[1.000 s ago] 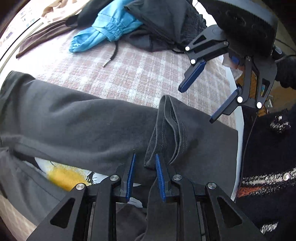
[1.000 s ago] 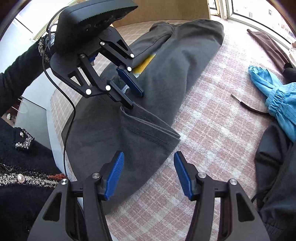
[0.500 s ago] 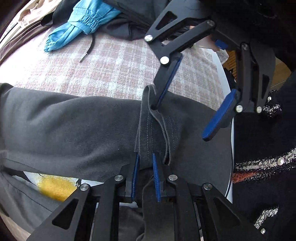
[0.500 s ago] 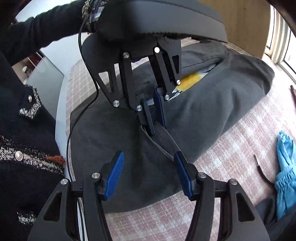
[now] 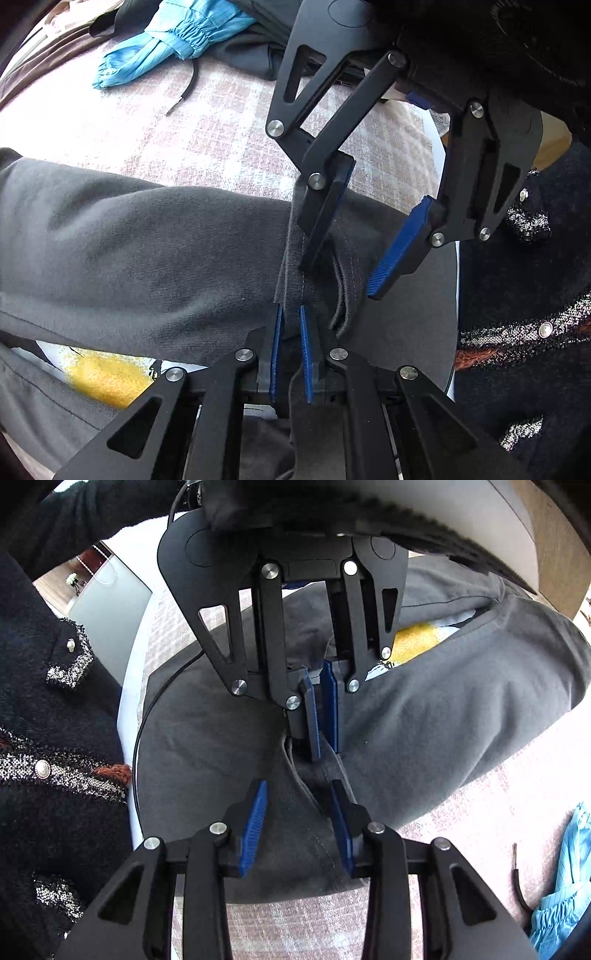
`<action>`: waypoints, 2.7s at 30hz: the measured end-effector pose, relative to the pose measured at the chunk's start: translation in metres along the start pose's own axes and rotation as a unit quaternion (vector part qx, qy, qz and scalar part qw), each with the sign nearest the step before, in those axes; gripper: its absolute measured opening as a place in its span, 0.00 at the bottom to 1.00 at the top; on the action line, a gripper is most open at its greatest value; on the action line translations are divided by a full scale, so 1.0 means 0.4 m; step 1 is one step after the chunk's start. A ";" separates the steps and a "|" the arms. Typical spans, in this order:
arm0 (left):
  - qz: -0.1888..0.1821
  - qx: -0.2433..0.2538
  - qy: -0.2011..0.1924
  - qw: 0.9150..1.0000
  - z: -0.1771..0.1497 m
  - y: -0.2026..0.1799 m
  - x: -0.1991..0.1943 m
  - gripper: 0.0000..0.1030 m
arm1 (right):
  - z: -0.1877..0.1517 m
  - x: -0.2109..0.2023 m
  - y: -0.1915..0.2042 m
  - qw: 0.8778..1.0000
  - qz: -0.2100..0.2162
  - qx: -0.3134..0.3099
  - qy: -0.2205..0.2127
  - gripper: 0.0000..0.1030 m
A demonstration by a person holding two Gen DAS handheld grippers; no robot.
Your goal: Fold clothes
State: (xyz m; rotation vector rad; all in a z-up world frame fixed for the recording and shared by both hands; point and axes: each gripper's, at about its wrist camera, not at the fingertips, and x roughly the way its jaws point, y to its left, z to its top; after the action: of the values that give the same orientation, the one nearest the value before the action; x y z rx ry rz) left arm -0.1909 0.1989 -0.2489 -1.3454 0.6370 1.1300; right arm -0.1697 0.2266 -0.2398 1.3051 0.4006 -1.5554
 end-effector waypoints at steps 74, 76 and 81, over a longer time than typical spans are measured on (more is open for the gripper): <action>0.114 -0.119 -0.121 0.979 -0.019 0.009 -0.144 0.10 | -0.336 -0.117 0.090 0.931 -0.007 0.334 -0.146 0.28; 0.137 -0.135 -0.147 0.970 -0.094 -0.020 -0.212 0.15 | -0.323 -0.155 0.085 0.931 -0.038 0.323 -0.164 0.28; 0.152 -0.220 -0.175 0.947 -0.340 -0.088 -0.277 0.27 | -0.240 -0.120 0.057 0.941 -0.068 0.301 -0.136 0.30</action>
State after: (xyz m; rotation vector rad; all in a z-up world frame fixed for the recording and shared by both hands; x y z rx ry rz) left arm -0.1687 0.0455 -0.1598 -1.3907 0.3444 1.7956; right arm -0.1049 0.3139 -0.2246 1.5038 -0.1866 -2.0400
